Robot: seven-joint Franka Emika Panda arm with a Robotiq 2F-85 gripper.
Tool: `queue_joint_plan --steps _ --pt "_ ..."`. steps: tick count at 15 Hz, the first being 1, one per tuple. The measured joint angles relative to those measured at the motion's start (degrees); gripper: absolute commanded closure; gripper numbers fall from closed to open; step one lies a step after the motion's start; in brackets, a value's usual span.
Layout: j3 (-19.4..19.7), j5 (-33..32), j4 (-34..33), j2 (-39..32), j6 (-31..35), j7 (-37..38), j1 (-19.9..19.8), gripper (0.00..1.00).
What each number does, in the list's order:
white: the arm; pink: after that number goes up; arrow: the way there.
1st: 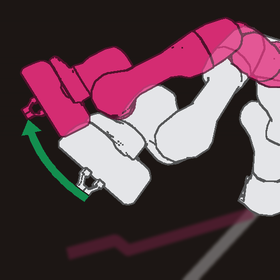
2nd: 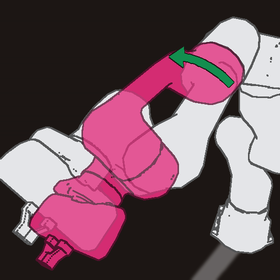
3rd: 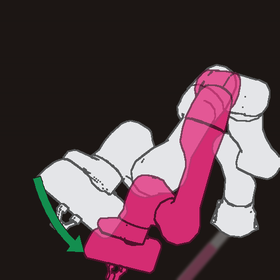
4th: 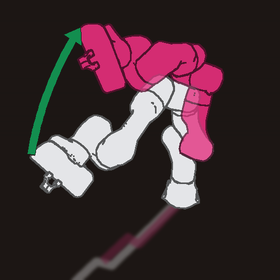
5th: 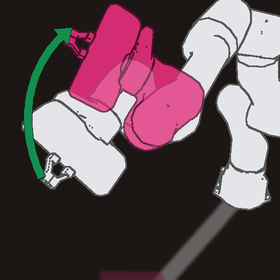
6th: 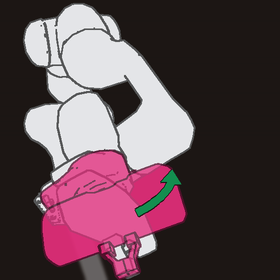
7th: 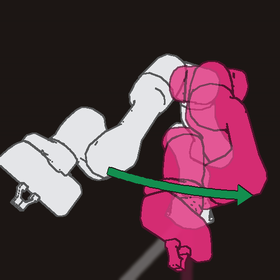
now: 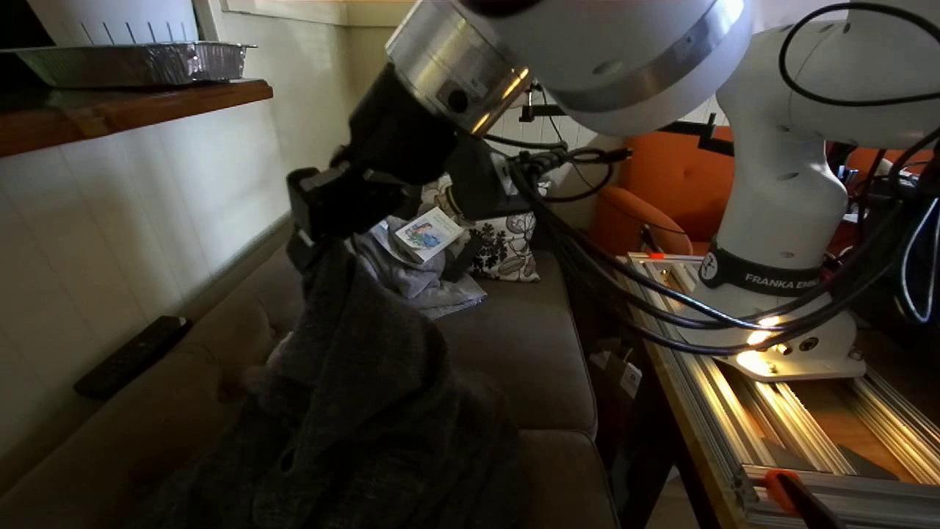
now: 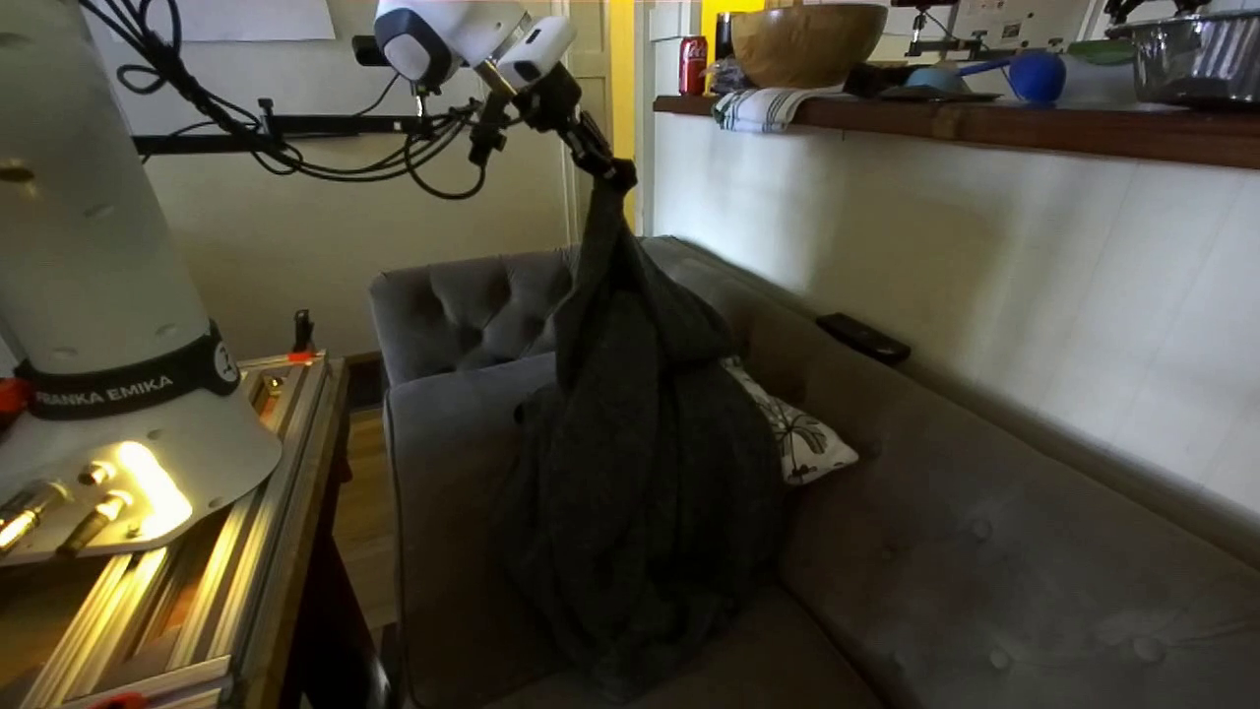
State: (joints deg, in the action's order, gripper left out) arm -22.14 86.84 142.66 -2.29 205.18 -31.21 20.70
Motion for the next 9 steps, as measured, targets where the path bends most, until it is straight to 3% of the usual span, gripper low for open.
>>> queue_joint_plan --steps 5,9 --pt "-1.3 -0.2 -8.4 -2.5 -1.9 -16.9 1.4 0.96" --pt "-1.5 -0.2 -10.5 -2.6 -3.3 -20.6 1.5 0.96"
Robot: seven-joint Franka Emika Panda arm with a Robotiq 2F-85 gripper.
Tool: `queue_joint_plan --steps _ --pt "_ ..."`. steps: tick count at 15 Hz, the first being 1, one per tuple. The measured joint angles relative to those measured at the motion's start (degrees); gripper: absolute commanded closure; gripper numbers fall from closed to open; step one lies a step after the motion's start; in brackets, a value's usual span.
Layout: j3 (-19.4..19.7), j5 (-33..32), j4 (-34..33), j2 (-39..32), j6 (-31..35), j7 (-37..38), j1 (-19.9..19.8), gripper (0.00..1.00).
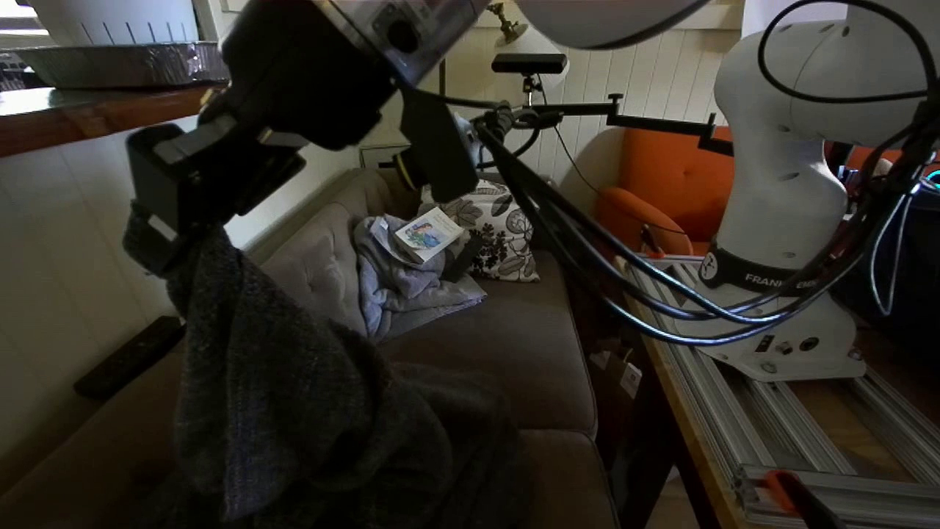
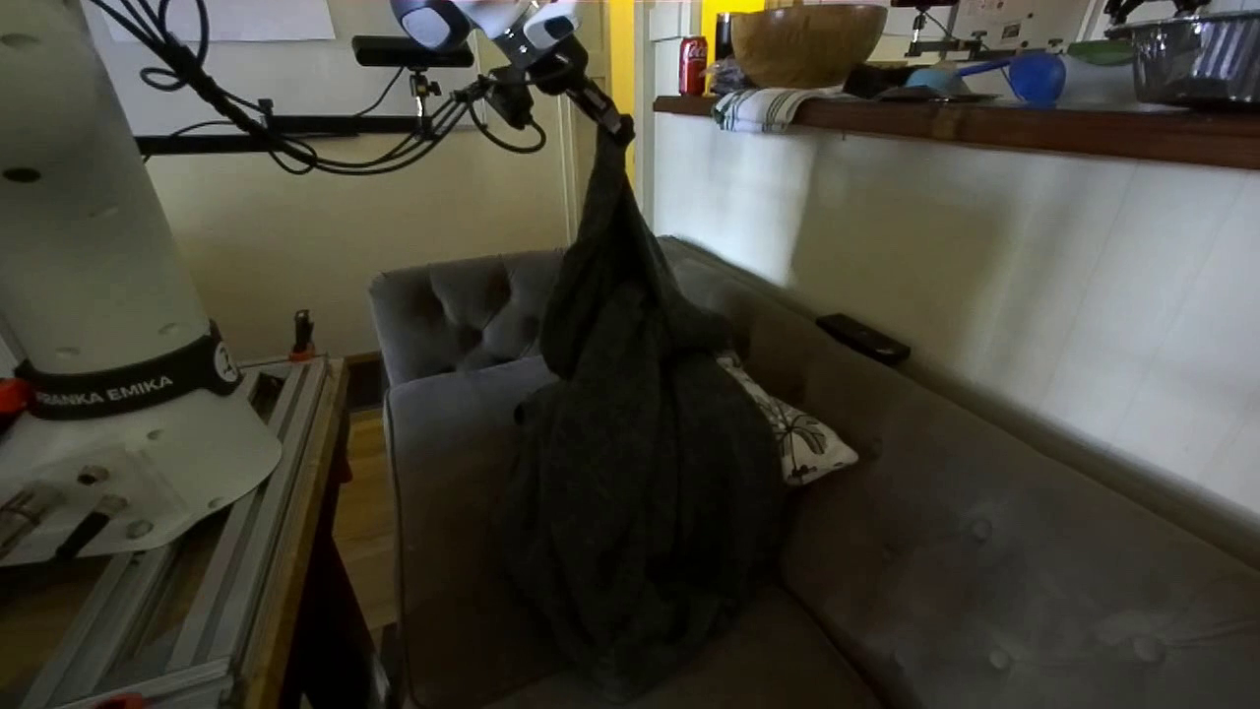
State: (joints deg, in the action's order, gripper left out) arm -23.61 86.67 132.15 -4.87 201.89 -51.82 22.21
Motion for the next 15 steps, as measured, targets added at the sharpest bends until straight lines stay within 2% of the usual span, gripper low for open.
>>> queue_joint_plan --steps 4,6,12,15 --pt "0.0 -0.6 -0.1 -0.1 -0.1 -0.2 0.0 0.99" --pt "0.0 -4.7 -1.5 -0.1 -1.3 -0.8 0.0 0.99" --pt "-0.4 -11.7 -10.8 -0.7 -8.6 -10.6 1.3 0.99" --pt "-0.2 -25.3 -12.9 -2.3 -14.7 -7.4 2.0 0.99"
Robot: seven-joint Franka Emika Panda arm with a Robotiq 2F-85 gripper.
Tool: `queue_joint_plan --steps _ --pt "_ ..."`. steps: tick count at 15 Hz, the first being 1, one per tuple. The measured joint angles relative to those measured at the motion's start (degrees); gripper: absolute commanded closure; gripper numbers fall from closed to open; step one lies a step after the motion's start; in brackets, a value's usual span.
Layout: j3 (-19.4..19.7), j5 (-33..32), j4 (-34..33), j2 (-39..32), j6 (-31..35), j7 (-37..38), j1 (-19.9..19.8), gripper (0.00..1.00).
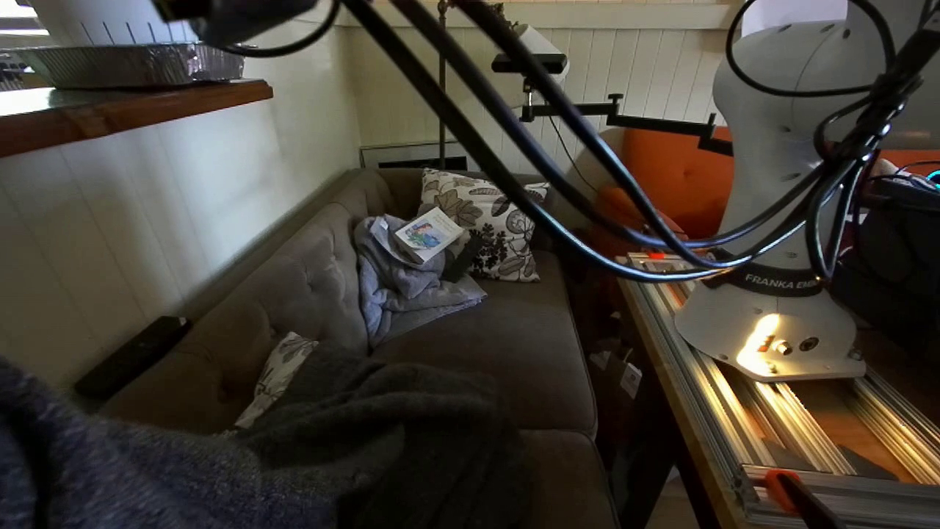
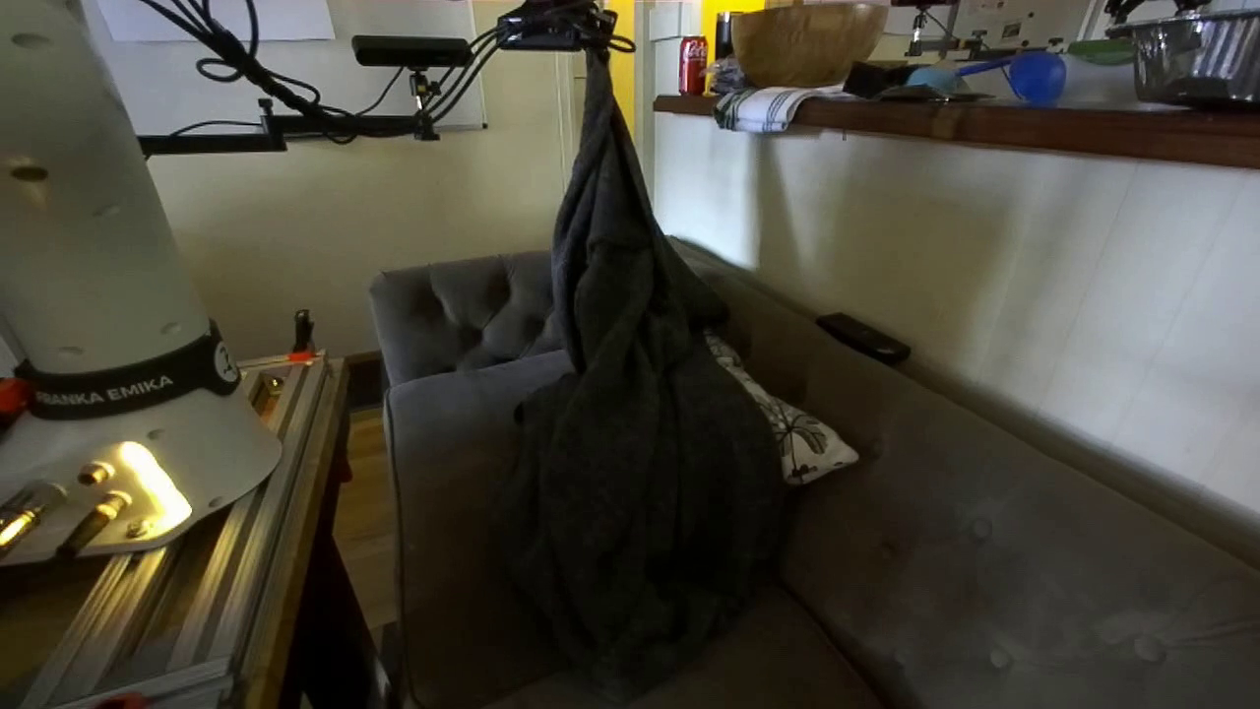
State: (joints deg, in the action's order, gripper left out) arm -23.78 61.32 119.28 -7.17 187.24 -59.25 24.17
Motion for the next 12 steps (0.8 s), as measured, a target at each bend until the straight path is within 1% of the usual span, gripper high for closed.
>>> queue_joint_plan --steps 2,3,6,8,9,11,12 --pt "0.4 -9.5 -1.3 -1.3 -4.7 2.6 0.1 0.99" --pt "1.6 -14.3 -2.1 -1.9 -7.4 3.8 0.8 0.99" --pt "7.6 -28.6 -6.2 -3.2 -16.7 8.1 5.3 0.99" --pt "10.8 -38.2 -10.9 -4.4 -23.6 12.0 8.1 0.99" --pt "10.5 -42.7 -13.7 -5.2 -26.5 14.1 8.1 0.99" --pt "8.1 -50.4 -19.9 -7.4 -31.7 17.4 7.3 0.99" --pt "6.8 -53.2 -23.0 -8.7 -33.8 18.3 7.1 0.71"
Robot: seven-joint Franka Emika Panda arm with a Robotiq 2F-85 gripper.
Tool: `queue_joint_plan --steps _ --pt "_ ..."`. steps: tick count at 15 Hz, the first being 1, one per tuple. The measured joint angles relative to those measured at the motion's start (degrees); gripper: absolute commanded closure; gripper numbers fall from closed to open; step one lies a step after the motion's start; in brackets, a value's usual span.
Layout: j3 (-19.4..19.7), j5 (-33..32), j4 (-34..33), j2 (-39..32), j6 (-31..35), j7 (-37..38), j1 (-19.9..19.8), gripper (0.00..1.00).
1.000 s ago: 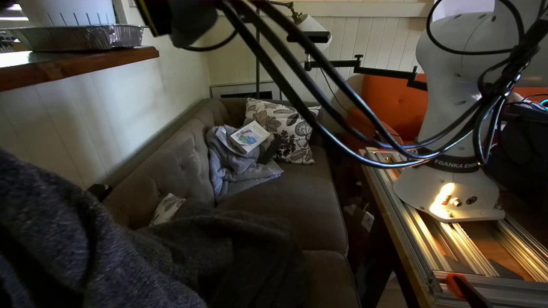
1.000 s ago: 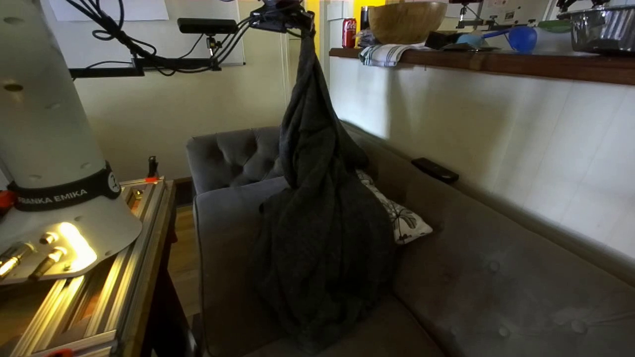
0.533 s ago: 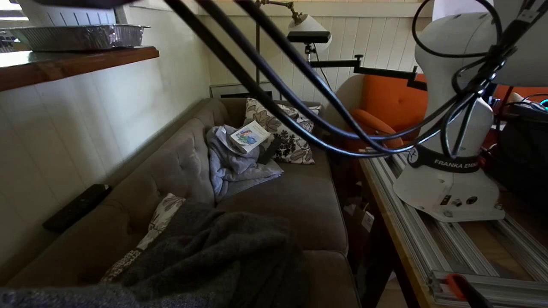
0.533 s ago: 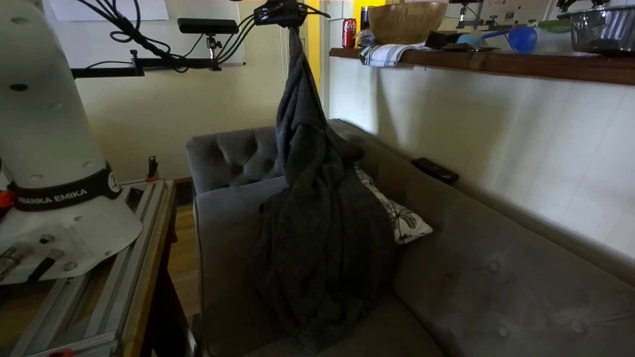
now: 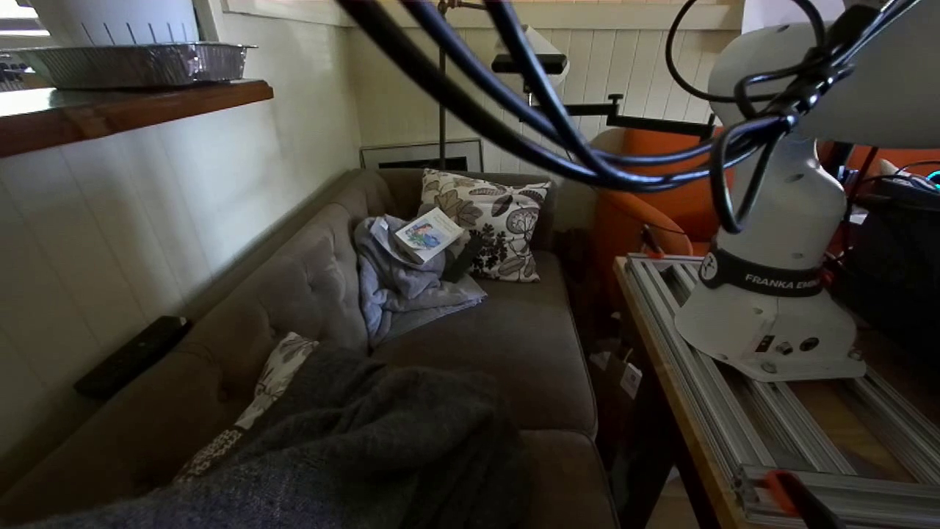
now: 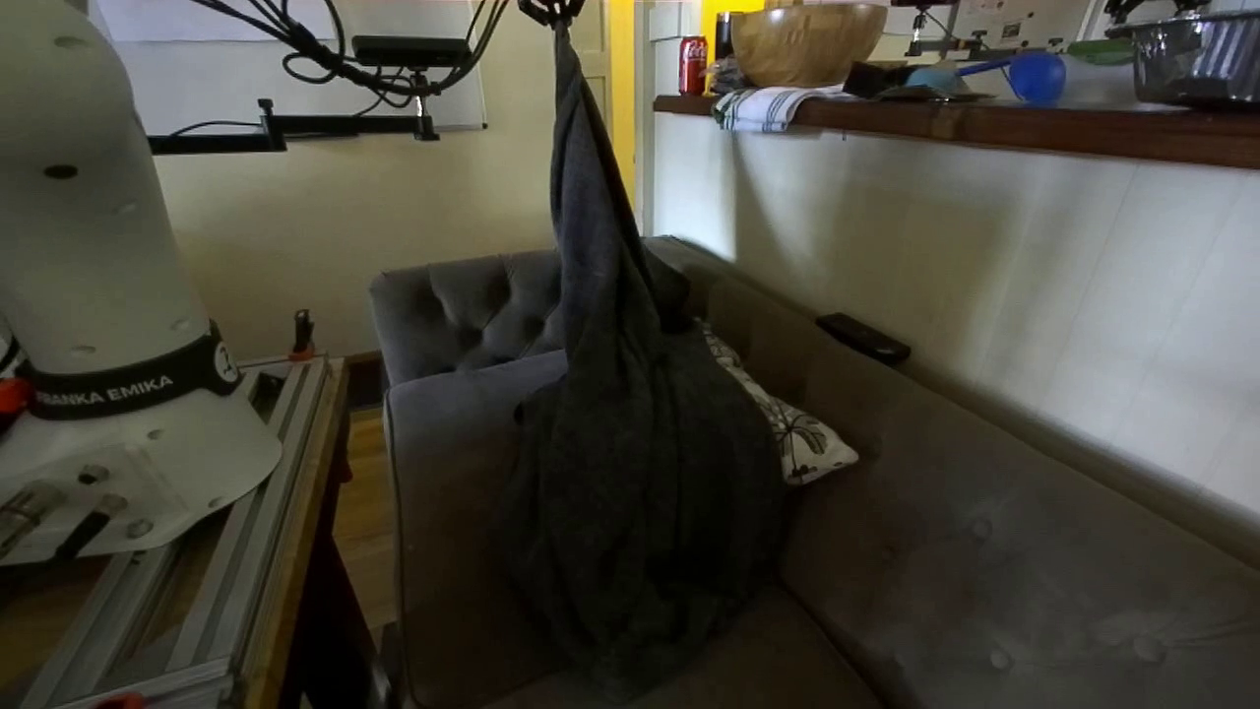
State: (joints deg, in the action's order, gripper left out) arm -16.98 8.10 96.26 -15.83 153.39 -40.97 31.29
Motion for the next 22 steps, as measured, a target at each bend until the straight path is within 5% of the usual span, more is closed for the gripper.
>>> queue_joint_plan --steps 5,10,14,22 --pt "-4.2 -7.5 -13.5 -6.8 -6.2 2.7 0.1 0.44" --pt "2.6 -12.1 -14.0 -7.0 -4.4 14.5 -0.3 0.09" --pt "8.7 -13.5 -3.4 -3.1 0.4 24.9 -1.3 0.0" --pt "11.5 -19.7 22.7 2.0 8.0 54.7 -2.7 0.0"
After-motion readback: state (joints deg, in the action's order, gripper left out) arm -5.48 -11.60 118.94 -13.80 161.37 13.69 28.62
